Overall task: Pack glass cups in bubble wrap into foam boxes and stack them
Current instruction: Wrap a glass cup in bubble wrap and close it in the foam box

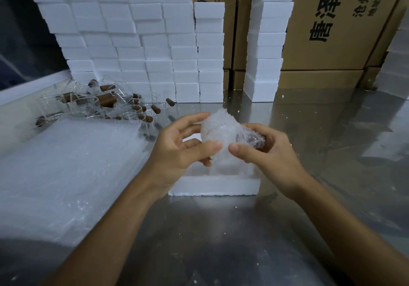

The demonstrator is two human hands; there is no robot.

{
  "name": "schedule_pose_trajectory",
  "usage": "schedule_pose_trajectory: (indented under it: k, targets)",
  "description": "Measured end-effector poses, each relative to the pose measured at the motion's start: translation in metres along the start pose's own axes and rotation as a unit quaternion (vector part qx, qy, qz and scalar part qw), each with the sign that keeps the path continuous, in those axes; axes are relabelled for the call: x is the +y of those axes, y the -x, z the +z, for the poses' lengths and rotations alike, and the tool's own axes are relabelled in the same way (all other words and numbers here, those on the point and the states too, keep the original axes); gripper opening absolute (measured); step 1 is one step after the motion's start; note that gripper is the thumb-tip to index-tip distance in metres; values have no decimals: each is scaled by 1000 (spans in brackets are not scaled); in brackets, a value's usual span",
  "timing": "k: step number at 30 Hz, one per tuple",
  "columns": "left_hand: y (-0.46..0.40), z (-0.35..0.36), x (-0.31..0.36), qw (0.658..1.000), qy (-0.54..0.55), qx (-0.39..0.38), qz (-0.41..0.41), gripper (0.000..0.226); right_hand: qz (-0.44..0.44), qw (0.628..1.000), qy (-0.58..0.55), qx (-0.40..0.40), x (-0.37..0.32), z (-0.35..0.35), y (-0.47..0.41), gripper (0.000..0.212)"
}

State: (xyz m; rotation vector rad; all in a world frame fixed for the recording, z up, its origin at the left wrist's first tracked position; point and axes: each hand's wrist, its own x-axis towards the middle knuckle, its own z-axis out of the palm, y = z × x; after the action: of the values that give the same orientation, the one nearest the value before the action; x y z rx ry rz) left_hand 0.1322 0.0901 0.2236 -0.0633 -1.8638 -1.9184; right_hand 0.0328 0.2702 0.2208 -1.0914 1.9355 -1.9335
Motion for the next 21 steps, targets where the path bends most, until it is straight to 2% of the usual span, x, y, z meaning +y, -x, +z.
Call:
schedule_pose_trajectory:
  k: [4, 9, 11, 13, 15, 21]
  targets:
    - [-1, 0, 0, 997, 60, 3, -41, 54, 40, 999, -20, 8, -1, 2, -1, 41]
    - [0, 0, 0, 997, -53, 48, -15, 67, 35, 999, -15, 24, 2, 3, -3, 51]
    - [0, -1, -1, 992, -112, 53, 2, 69, 58, 994, -80, 40, 2, 1, -5, 45]
    - [1, -1, -3, 985, -165, 48, 29, 69, 84, 984, -143, 62, 1, 2, -8, 30]
    - [1, 0, -5, 974, -217, 45, 52, 71, 101, 978, -165, 80, 2, 5, -8, 19]
    - [4, -8, -6, 966, -251, -1, 61, 83, 95, 977, -164, 99, 4, 8, -7, 19]
